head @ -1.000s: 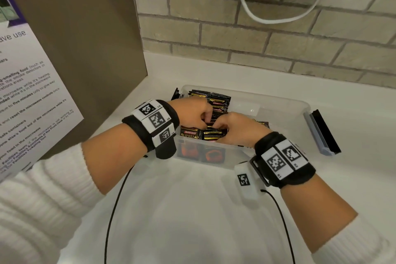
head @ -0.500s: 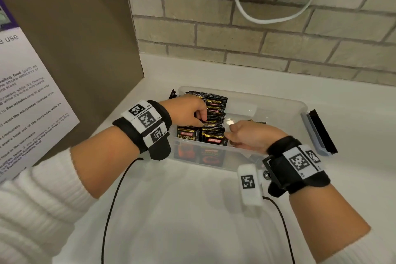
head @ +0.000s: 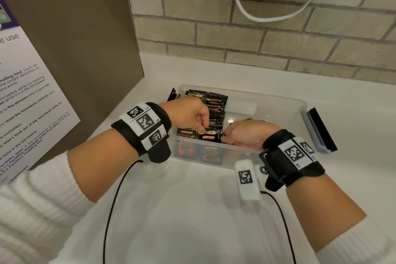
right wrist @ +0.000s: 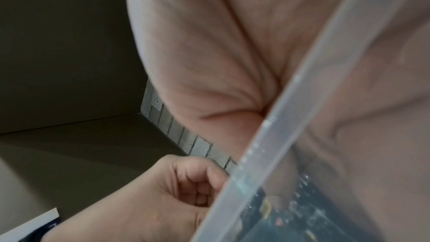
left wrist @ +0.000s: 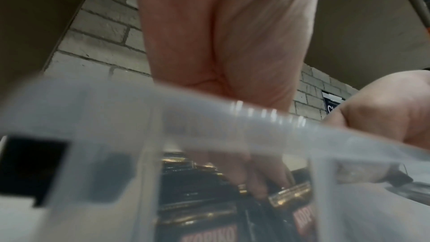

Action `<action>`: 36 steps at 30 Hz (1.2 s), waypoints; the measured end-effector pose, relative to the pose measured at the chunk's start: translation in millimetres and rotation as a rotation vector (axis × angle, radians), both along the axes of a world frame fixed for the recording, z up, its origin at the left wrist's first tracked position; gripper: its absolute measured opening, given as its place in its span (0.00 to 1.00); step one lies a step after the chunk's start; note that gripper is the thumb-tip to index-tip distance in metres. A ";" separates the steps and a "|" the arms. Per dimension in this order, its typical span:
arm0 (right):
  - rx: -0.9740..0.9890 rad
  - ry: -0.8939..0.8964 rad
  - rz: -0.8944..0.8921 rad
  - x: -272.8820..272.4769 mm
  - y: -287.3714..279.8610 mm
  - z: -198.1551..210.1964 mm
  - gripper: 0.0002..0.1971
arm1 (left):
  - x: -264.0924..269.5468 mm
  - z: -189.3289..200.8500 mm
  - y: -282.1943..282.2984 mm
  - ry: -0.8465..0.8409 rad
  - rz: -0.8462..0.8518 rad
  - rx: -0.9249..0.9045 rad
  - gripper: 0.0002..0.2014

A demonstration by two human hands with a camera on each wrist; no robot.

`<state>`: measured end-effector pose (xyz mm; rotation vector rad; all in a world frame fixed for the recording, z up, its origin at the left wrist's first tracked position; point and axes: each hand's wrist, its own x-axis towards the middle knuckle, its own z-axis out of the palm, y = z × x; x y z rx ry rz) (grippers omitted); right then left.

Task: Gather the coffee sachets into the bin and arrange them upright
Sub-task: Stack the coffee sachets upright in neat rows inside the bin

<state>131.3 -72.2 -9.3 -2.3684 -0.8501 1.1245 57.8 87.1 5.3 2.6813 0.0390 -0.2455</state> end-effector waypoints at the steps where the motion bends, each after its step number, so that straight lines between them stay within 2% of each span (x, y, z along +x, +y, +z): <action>1: -0.002 0.022 -0.019 1.9 -2.4 -0.4 0.14 | -0.5 0.3 0.8 0.001 0.000 -0.005 0.08; 5: 0.008 0.155 -0.087 11.1 -9.8 0.0 0.15 | -3.1 1.3 4.0 -0.021 0.017 -0.020 0.07; 9: 0.019 0.167 -0.069 5.5 -6.3 -0.2 0.05 | -2.3 -0.6 -0.1 -0.037 -0.001 0.001 0.05; 13: 0.017 0.191 -0.149 13.3 -11.8 -1.3 0.08 | -3.3 3.0 -2.2 -0.045 -0.025 -0.005 0.05; 15: 0.025 0.167 -0.218 20.9 -20.8 6.6 0.06 | -5.1 8.0 -3.5 -0.095 -0.019 -0.023 0.06; 17: 0.071 0.099 -0.331 29.2 -29.8 18.8 0.13 | -7.3 11.9 -8.2 -0.171 0.007 -0.039 0.08; 20: 0.069 -0.030 -0.423 39.3 -41.9 29.3 0.15 | -13.1 9.8 -24.6 -0.203 0.007 -0.124 0.11; 23: -0.140 -0.280 -0.325 41.5 -51.7 28.9 0.19 | -17.5 -6.7 -41.9 -0.142 -0.077 -0.245 0.08; 26: -0.379 -0.432 -0.163 39.3 -64.1 26.4 0.26 | -17.4 -25.3 -45.0 -0.226 -0.055 -0.326 0.07; 28: -0.466 -0.429 -0.102 42.5 -71.7 22.8 0.31 | -17.6 -30.2 -44.6 -0.258 -0.025 -0.382 0.06; 32: -0.568 -0.291 -0.012 52.3 -74.5 21.4 0.45 | -19.3 -32.8 -45.7 -0.272 -0.012 -0.437 0.05; 34: -0.609 -0.216 -0.019 57.6 -70.6 29.1 0.49 | -19.1 -33.3 -45.9 -0.270 -0.010 -0.451 0.05; 36: -0.704 -0.230 0.021 60.4 -61.6 42.7 0.51 | -18.0 -33.7 -45.1 -0.265 -0.004 -0.466 0.05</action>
